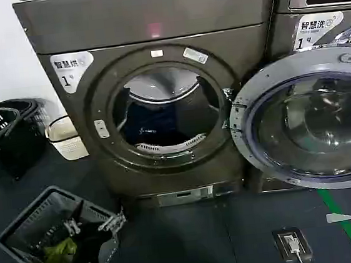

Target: Grasp the clothes from the dryer.

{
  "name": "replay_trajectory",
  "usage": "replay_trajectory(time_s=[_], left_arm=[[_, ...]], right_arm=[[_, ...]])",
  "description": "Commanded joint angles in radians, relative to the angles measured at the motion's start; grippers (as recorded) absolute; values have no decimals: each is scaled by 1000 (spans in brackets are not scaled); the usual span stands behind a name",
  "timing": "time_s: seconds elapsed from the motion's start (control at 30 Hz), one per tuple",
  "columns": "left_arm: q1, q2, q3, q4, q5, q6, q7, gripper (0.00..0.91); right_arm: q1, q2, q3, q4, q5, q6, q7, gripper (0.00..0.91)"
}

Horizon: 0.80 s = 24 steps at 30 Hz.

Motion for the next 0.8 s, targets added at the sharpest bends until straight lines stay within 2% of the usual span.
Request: replay_trajectory(time_s=[0.03,0.27,0.8], left_arm=[[-23,3,-28,-29,-85,61,-16,907],[-10,0,-48,-63,-64,55,51,907],[-20,1,-42,-52,-61,31,49,907]], right_arm=[[-1,2,-2,2,36,10,-34,907],[-3,3,-5,10,40,12,-28,907],[-28,2,37,-5,53,-16,-27,907]])
